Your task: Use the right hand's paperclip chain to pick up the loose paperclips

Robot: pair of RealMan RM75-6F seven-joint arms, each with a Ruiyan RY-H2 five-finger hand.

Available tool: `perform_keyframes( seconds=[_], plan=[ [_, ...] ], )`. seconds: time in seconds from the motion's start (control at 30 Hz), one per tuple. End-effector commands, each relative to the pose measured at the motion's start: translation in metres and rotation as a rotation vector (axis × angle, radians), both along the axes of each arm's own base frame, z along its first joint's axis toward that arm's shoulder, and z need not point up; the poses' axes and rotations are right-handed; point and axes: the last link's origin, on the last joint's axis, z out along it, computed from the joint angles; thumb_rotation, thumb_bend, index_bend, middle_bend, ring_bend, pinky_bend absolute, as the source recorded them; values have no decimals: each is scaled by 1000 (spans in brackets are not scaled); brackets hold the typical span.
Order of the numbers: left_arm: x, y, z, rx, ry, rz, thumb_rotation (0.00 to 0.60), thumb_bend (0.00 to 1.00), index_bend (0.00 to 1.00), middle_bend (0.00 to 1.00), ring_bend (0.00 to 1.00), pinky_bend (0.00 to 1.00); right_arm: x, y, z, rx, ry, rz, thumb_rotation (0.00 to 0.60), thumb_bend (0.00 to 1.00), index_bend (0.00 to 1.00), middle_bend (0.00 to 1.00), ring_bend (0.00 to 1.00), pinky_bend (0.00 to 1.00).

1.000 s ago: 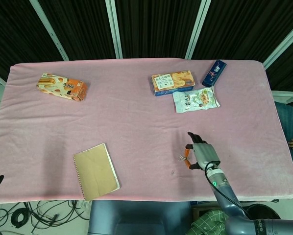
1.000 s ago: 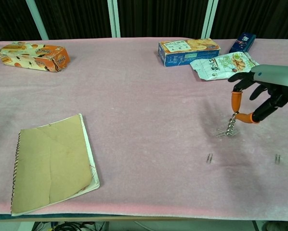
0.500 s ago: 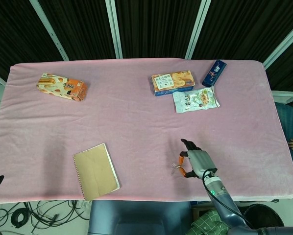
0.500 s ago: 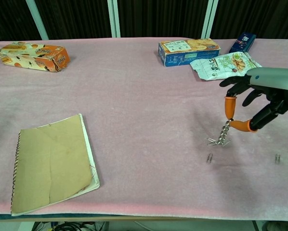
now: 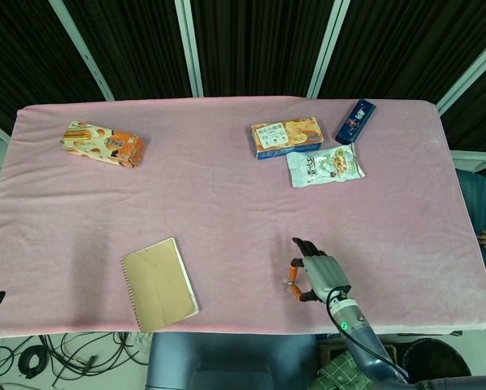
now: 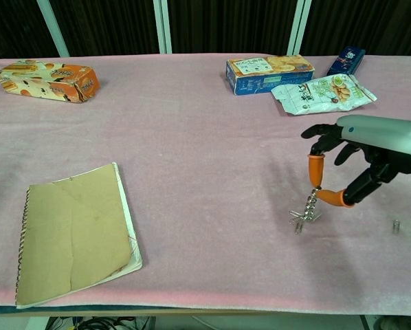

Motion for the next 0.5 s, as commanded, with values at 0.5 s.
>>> perform_keyframes(
  seconds=[0.5],
  plan=[
    [0, 0, -1, -2, 3, 0, 600, 224, 31, 0, 0, 0, -4, 6, -4, 19, -2, -12, 600, 317, 572, 0, 6, 187]
  ],
)
